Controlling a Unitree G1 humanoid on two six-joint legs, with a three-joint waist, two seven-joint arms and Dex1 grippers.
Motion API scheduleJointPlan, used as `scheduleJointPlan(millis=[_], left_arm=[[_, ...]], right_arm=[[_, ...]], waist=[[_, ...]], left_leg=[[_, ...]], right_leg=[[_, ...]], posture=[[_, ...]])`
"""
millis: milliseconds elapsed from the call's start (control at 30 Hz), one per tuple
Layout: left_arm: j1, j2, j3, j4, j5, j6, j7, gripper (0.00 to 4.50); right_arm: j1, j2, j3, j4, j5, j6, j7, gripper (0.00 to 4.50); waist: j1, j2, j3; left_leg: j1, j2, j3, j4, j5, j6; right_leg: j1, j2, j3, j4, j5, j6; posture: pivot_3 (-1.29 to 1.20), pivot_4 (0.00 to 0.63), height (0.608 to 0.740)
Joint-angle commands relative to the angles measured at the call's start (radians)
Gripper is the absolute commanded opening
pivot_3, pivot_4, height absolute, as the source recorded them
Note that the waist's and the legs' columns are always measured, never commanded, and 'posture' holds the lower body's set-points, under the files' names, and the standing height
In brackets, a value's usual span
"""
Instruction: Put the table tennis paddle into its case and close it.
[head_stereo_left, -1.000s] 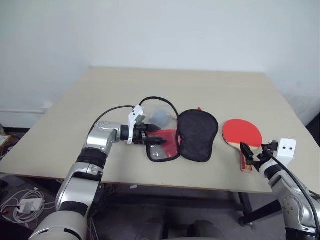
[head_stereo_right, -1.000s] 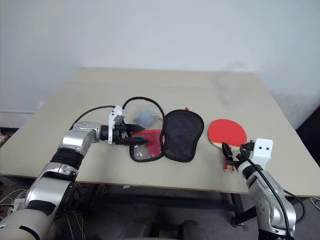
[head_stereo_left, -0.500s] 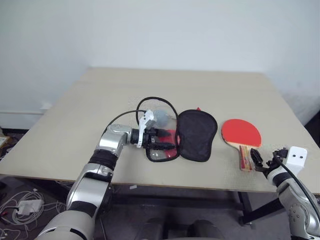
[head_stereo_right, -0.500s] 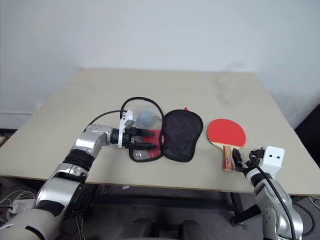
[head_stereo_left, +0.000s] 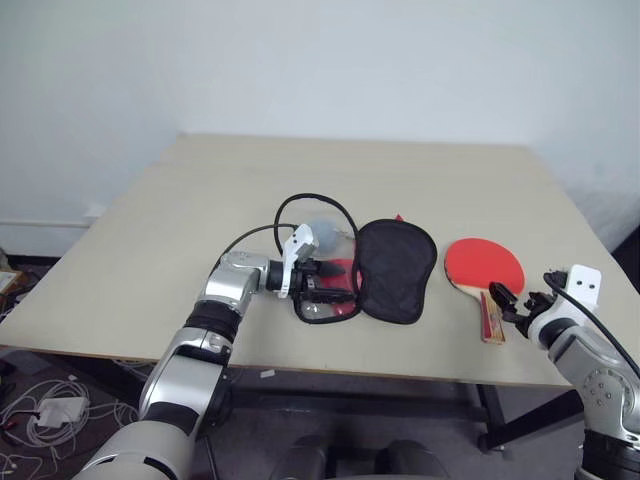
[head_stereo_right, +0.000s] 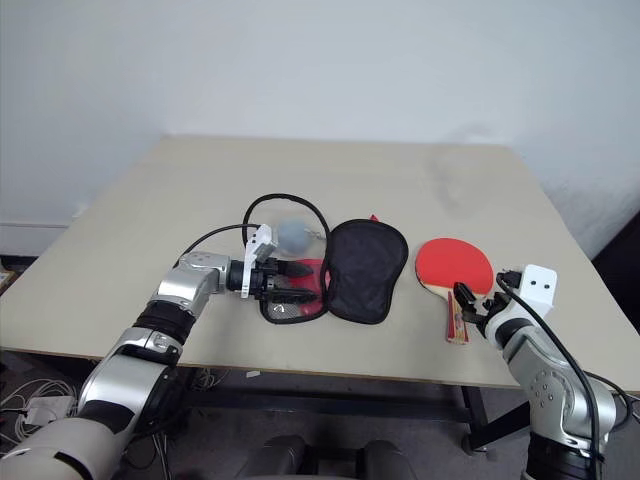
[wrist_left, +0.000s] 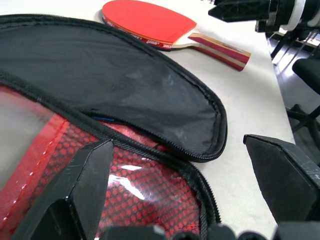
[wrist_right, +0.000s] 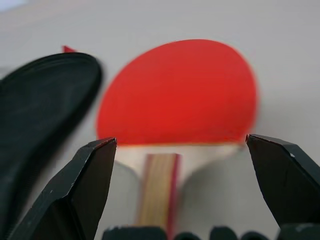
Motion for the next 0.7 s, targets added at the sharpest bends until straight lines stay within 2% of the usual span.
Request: scheduleJointPlan(millis=[33,267,500,600,700], left_arm=[[-0.019,-0.004,0.017,-0.003,0.000,-0.019,0.010,4.44],[-0.022,-0.004,0.029,0.004,0.000,-0.012,0.017,4.44],[-0.041,-0.013,0.027,0.025,0.002,-0.016,0.012,4.44],[-0.053,-0.017,0.030,0.035,0.001,-0.020,0.011,4.50],[-0.065,-0.019,0.031,0.050,0.002,-0.025,0.009,4.50]], right_arm=[[-0.026,-0.020,0.056,0.024,-0.036,0.031,-0.015,4.50],[-0.020,-0.057,0.159,0.067,-0.122,0.077,-0.020,4.50],[-0.064,-0.034,0.178,0.073,-0.153,0.096,-0.029,4.50],[-0.076,-0.028,0.177,0.069,-0.168,0.110,-0.034,3.91],[-0.089,-0.011,0.159,0.064,-0.165,0.126,-0.037,2.88]], waist=[[-0.001,0.000,0.000],[-0.001,-0.001,0.000],[-0.005,-0.002,0.000],[-0.005,-0.002,0.000],[-0.005,-0.002,0.000]], left_leg=[[0.000,0.000,0.000,0.000,0.000,0.000],[0.000,0.000,0.000,0.000,0.000,0.000],[0.001,0.000,0.001,0.001,0.001,0.001],[0.001,0.000,0.002,0.002,0.002,0.003],[0.001,0.000,0.004,0.002,0.002,0.003]], right_leg=[[0.000,0.000,0.000,0.000,0.000,0.000],[0.000,0.000,0.000,0.000,0.000,0.000],[0.001,0.000,0.001,0.000,0.002,0.004],[0.001,0.000,0.002,0.000,0.003,0.005],[0.000,0.000,0.003,0.000,0.004,0.006]], posture=[[0.00,0.000,0.740],[0.00,0.000,0.740],[0.00,0.000,0.740],[0.00,0.000,0.740],[0.00,0.000,0.740]])
